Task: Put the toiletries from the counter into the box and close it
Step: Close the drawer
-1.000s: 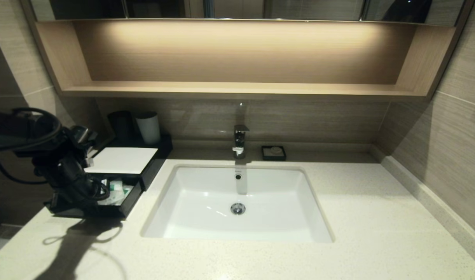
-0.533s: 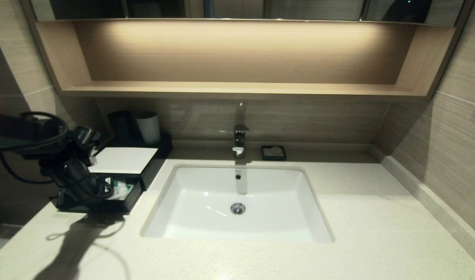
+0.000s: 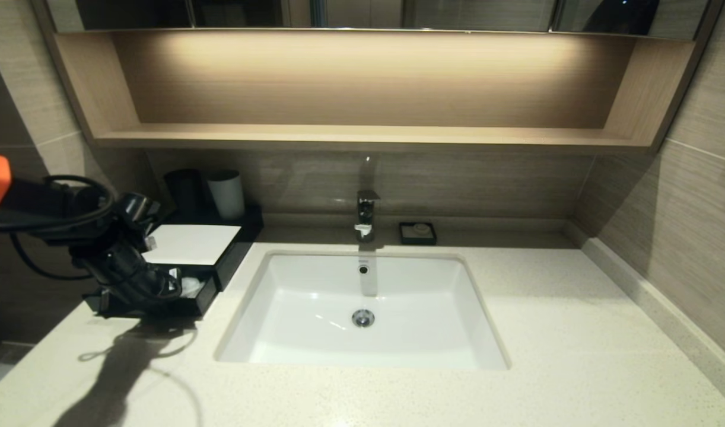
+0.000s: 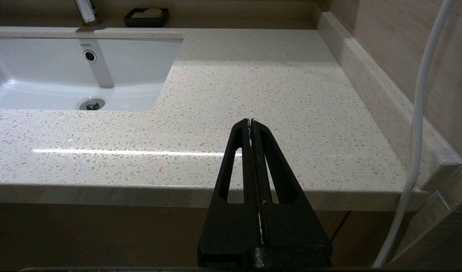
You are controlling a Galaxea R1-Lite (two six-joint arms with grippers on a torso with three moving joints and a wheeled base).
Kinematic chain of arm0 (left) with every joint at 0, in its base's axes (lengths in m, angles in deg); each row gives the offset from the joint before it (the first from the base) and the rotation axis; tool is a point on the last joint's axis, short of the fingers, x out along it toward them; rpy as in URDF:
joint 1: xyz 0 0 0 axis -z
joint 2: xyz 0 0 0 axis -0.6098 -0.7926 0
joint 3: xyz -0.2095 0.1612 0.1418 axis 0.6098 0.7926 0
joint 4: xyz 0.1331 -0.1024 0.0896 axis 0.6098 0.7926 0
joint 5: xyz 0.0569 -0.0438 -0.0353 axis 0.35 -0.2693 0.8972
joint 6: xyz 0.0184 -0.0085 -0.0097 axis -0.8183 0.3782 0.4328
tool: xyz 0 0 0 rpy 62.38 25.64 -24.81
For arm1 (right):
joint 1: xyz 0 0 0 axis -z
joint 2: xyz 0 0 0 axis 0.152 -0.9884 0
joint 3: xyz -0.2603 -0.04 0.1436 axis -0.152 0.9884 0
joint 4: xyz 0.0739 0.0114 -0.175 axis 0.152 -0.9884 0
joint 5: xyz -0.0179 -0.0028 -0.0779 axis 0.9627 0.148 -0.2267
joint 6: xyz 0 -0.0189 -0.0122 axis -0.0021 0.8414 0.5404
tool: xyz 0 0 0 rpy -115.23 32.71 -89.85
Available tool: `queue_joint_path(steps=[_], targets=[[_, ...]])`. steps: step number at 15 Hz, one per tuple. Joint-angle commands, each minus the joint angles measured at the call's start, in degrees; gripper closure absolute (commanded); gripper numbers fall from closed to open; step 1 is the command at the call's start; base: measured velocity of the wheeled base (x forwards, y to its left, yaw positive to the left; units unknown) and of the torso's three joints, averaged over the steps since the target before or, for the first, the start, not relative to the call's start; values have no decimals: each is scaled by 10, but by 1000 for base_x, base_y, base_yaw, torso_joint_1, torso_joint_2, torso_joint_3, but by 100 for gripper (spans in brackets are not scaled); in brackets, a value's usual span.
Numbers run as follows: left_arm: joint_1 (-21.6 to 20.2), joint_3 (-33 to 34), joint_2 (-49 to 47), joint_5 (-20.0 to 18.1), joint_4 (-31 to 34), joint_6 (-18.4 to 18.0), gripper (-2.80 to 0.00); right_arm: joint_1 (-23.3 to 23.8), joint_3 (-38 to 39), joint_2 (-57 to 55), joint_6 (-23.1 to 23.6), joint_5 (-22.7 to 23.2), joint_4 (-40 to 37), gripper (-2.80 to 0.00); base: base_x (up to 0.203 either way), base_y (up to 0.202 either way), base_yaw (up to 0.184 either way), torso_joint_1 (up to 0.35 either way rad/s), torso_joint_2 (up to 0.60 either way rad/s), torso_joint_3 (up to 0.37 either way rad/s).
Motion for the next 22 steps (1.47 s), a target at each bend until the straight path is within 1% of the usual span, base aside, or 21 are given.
queue_joint_path(steps=[1,4,18,22], targets=[[4,1,0,-2,1,3,0,0,1,0,0,0,0,0,0,0,0,0,0,0],[6,0,2,-8,-4,4,0,0,1,0,0,0,0,0,0,0,0,0,0,0],[7,-1,-11,-8,-71,3,0,0,1,0,0,0,0,0,0,0,0,0,0,0],[7,-1,-17,-24,-79,1,0,0,1,0,0,1,0,0,0,0,0,0,0,0]])
